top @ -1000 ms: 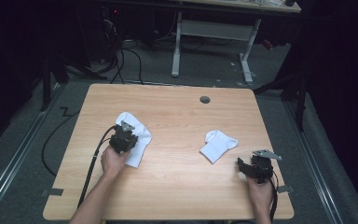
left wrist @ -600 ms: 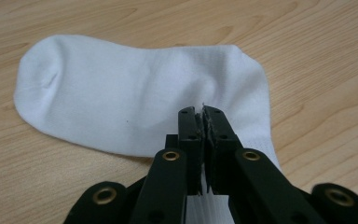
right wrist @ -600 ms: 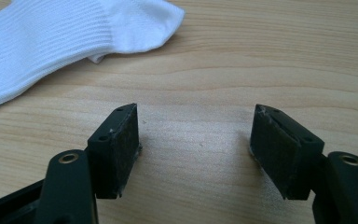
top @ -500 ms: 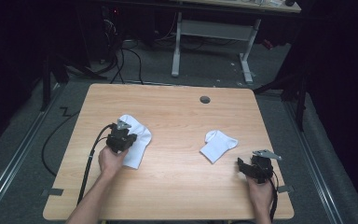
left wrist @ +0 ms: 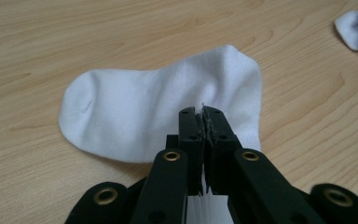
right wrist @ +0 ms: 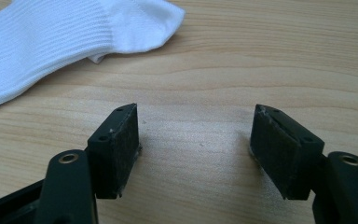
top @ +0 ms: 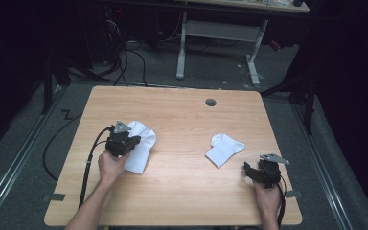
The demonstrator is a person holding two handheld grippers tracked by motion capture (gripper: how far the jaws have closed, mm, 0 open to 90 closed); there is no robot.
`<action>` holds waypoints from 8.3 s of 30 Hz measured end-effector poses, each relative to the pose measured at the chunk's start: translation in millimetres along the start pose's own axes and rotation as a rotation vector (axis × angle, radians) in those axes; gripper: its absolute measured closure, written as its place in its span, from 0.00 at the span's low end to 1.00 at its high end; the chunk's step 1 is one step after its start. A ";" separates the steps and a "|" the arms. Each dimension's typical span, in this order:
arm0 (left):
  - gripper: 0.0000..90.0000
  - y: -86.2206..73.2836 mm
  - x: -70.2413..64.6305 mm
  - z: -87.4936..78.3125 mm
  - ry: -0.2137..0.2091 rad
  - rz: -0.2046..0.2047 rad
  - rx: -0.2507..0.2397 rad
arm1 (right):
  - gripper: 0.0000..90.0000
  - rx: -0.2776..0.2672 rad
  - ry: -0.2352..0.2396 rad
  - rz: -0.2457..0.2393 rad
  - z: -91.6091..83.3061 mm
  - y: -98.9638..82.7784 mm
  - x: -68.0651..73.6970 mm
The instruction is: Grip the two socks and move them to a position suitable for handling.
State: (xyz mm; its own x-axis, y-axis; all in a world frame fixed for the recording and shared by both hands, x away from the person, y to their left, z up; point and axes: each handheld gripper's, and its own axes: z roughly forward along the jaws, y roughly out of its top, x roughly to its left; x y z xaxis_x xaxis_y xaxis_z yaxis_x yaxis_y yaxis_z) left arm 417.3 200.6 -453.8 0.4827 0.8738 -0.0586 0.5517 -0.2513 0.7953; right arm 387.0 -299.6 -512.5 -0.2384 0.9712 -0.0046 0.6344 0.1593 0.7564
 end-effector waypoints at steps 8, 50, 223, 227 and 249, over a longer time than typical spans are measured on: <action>0.97 11.5 -8.3 -12.9 -0.015 0.028 -0.033 | 0.36 0.000 0.000 0.000 0.0 0.0 0.0; 0.97 58.1 -63.7 -28.6 -0.179 0.076 -0.151 | 0.36 0.000 0.002 0.000 0.0 0.0 -0.1; 1.00 12.8 -63.6 93.0 0.013 0.013 0.125 | 0.93 0.022 0.488 -0.486 20.7 29.6 205.2; 1.00 12.8 -63.5 88.3 -0.001 0.012 0.108 | 0.94 0.019 0.470 -0.467 18.5 30.0 196.1; 0.58 28.1 -77.3 105.6 -0.019 0.004 0.080 | 0.94 0.054 0.505 -0.521 9.2 22.5 173.9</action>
State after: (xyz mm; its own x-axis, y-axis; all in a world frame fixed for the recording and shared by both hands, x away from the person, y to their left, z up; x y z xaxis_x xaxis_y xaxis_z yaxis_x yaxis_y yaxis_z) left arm 467.4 82.0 -490.6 0.4973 0.8649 -0.0677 0.6023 -0.2880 0.7445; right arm 366.5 -125.5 -502.3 -0.8213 0.5688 -0.0430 0.3784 0.5998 0.7051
